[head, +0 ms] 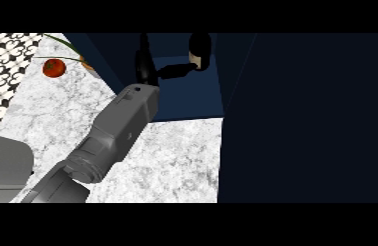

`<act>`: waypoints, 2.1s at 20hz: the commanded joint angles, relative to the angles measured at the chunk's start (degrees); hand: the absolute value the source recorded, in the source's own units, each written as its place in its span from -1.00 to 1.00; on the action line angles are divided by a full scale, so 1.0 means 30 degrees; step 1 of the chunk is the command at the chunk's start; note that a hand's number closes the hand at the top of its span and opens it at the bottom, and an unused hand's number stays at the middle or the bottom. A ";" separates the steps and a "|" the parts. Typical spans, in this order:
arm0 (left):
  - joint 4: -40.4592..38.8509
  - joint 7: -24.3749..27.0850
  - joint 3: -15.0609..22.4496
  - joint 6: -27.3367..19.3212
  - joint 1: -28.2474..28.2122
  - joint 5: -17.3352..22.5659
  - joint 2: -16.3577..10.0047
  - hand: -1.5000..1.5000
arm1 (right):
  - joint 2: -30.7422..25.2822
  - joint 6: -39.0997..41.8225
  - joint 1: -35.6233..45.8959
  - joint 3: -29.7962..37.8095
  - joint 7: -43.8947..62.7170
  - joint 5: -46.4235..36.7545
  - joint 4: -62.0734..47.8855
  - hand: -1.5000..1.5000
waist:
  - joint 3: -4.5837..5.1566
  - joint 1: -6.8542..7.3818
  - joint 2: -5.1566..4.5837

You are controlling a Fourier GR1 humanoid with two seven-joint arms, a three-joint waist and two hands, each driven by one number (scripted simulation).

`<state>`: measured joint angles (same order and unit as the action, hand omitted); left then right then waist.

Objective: Pick up the wine, place it into the cabinet and close the cabinet

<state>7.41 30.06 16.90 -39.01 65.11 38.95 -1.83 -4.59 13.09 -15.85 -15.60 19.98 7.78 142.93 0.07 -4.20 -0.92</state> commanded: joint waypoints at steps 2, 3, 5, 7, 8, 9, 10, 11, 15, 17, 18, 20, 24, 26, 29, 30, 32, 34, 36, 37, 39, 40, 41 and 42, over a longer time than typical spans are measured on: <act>0.0478 0.1480 -0.0212 0.1684 -0.0530 -0.0220 -0.0820 -1.00 | -0.0291 -0.0082 -0.0854 0.0270 0.1116 0.1680 0.3130 -1.00 | -0.0003 0.0448 0.0089; 0.0421 0.1451 -0.0085 0.2123 -0.0385 -0.0455 -0.1410 -1.00 | -0.0235 0.0207 -0.1034 0.0085 0.0400 0.1353 0.2124 -1.00 | -0.0013 0.0526 0.0098; 0.0354 0.1165 -0.0061 0.2738 0.0191 -0.0571 -0.1610 -1.00 | -0.0530 0.0104 -0.0994 0.0592 0.1051 0.1887 0.3167 -1.00 | -0.0011 0.0353 0.0070; 0.1010 0.2311 -0.0219 0.3054 -0.0829 -0.0578 -0.1087 -1.00 | -0.0093 -0.0389 -0.0432 0.0161 0.1261 0.1271 0.2447 -1.00 | -0.0006 0.0856 0.0185; 0.1192 0.2555 -0.0272 0.3638 -0.1177 -0.0506 -0.0816 -1.00 | -0.0409 -0.0364 -0.0635 0.0368 0.1841 0.1710 0.3752 -1.00 | -0.0001 0.0802 0.0213; 0.1228 0.2535 -0.0565 0.2830 -0.0366 -0.0356 -0.0286 -1.00 | -0.0599 -0.0166 -0.1079 0.0586 0.1792 0.2196 0.4002 -1.00 | -0.0010 0.0569 0.0175; 0.1794 0.1743 -0.0538 0.3951 -0.0079 -0.0339 -0.0697 -1.00 | -0.0598 -0.0385 -0.0861 0.0681 0.2083 0.1821 0.3669 -1.00 | -0.0010 0.0864 0.0269; 0.2187 0.2996 -0.0680 0.3515 -0.1156 -0.0234 0.0391 -1.00 | -0.0309 -0.0584 -0.0800 0.0330 0.2048 0.1784 0.3833 -1.00 | -0.0008 0.0986 0.0316; 0.3284 0.3044 -0.0687 0.4081 -0.1188 -0.0511 -0.0082 -1.00 | -0.0048 -0.0981 -0.0661 -0.0015 0.2098 0.1065 0.3758 -1.00 | -0.0010 0.1169 0.0365; 0.4474 0.2756 -0.0566 0.4034 -0.2095 -0.0478 0.0261 -1.00 | -0.0424 -0.0614 -0.1115 0.0988 0.1652 0.1850 0.3608 -1.00 | -0.0026 0.1472 0.0499; 0.4772 0.2860 -0.0612 0.4337 -0.2555 -0.0492 -0.0051 -1.00 | -0.0639 0.0159 -0.2560 0.1080 0.0411 0.2166 0.3448 -1.00 | -0.0041 0.1325 0.0503; 0.5750 0.1592 -0.0475 0.3883 -0.1821 -0.0587 -0.0184 -1.00 | -0.0404 -0.0666 -0.1313 0.0436 0.2012 0.1710 0.3849 -1.00 | -0.0022 0.1529 0.0519; 0.7951 0.1837 -0.0043 0.3884 -0.3596 -0.0847 0.0132 -1.00 | -0.0397 -0.0559 -0.1803 -0.0054 0.1733 0.1162 0.4511 -1.00 | -0.0021 0.1518 0.0587; 0.9389 0.1021 0.0264 0.3211 -0.4031 -0.0938 0.0211 -1.00 | -0.0458 -0.0918 -0.1102 0.0508 0.2264 0.1506 0.4288 -1.00 | -0.0022 0.1644 0.0569; 1.2516 0.0114 0.1529 0.2163 -0.5727 -0.1317 0.0596 -1.00 | -0.0322 -0.1052 -0.1061 0.0466 0.2000 0.1164 0.3438 -1.00 | -0.0030 0.1844 0.0663; 1.2876 -0.0144 0.1435 0.3020 -0.6536 -0.1375 -0.0392 -1.00 | -0.0581 -0.0893 -0.1195 0.0297 0.2226 0.1021 0.4163 -1.00 | -0.0023 0.1772 0.0615; 1.4530 0.0003 0.2310 0.2446 -0.7959 -0.1720 0.0288 -1.00 | -0.0388 -0.1291 -0.0636 -0.0048 0.2603 0.0714 0.4259 -1.00 | -0.0014 0.1858 0.0650; 1.5664 -0.0561 0.2283 0.2631 -0.8263 -0.1616 -0.0115 -1.00 | -0.0513 -0.1083 -0.1525 -0.0556 0.2526 0.0822 0.4959 -1.00 | -0.0020 0.1523 0.0601; 1.8718 -0.1535 0.3012 0.2205 -0.9935 -0.1686 -0.0787 -1.00 | -0.0337 -0.1470 -0.0661 -0.0241 0.2534 0.0688 0.4016 -1.00 | -0.0022 0.1894 0.0656; 1.8663 -0.0928 0.3412 0.2308 -1.1065 -0.1925 -0.0672 -1.00 | -0.0471 -0.1289 -0.1332 -0.0500 0.2216 0.0518 0.4857 -1.00 | -0.0022 0.1670 0.0654; 2.0538 -0.1083 0.3893 0.1602 -1.2240 -0.2265 -0.0503 -1.00 | -0.0459 -0.1463 -0.0768 -0.0291 0.2465 0.0619 0.4336 -1.00 | -0.0019 0.1615 0.0521; 2.1129 -0.1377 0.4221 0.1669 -1.2627 -0.2420 -0.0628 -1.00 | -0.0943 -0.1020 -0.0775 0.0434 0.2509 0.1527 0.4232 -1.00 | -0.0028 0.1556 0.0479; 2.2005 -0.1105 0.4592 0.1202 -1.3576 -0.2502 -0.0300 -1.00 | -0.0546 -0.1293 -0.1357 -0.0016 0.1972 0.0901 0.4340 -1.00 | -0.0028 0.1524 0.0532; 2.3458 -0.1872 0.5054 0.1487 -1.4403 -0.2495 -0.1297 -1.00 | -0.0568 -0.1264 -0.1402 -0.0976 0.2108 0.0014 0.4499 -1.00 | -0.0020 0.1644 0.0608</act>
<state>67.97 26.54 28.53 -33.62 29.29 32.43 -3.66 -5.26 9.74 -16.56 -16.98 21.63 6.31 144.01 -0.01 0.72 0.79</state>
